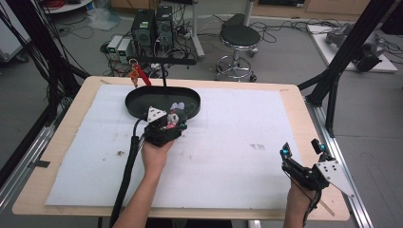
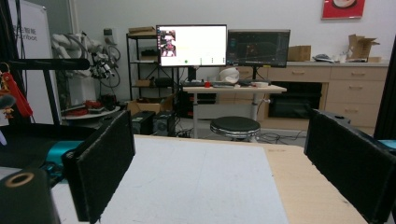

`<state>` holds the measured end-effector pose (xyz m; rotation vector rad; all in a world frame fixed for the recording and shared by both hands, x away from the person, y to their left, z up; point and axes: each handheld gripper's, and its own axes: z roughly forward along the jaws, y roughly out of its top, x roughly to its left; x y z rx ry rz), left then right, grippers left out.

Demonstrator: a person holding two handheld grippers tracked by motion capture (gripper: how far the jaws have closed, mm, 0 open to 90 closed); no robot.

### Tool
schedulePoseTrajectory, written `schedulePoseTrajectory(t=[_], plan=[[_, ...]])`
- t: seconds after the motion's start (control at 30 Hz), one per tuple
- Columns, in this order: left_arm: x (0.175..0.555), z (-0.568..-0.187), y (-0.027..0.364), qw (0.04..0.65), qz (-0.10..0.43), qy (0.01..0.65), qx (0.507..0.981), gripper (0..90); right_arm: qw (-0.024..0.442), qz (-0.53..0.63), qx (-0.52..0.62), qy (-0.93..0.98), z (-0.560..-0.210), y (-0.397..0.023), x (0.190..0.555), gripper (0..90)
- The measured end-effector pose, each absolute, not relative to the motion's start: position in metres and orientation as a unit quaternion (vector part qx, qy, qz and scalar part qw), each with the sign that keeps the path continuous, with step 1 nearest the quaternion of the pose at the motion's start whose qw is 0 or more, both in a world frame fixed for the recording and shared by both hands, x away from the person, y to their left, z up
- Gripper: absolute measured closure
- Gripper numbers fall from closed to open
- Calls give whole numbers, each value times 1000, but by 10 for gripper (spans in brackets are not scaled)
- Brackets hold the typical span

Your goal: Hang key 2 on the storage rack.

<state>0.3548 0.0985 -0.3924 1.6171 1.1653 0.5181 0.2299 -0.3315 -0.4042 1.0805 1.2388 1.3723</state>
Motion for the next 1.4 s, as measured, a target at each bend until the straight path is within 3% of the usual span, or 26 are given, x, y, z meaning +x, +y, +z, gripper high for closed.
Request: schedulePoseTrajectory(t=[0.63, 1.4], plan=[[358, -349, 117, 562, 281, 462, 626, 456, 477, 562, 444, 509, -405, -330, 231, 79], [393, -314, 121, 541, 332, 466, 616, 456, 476, 562, 445, 509, -406, -331, 232, 79]])
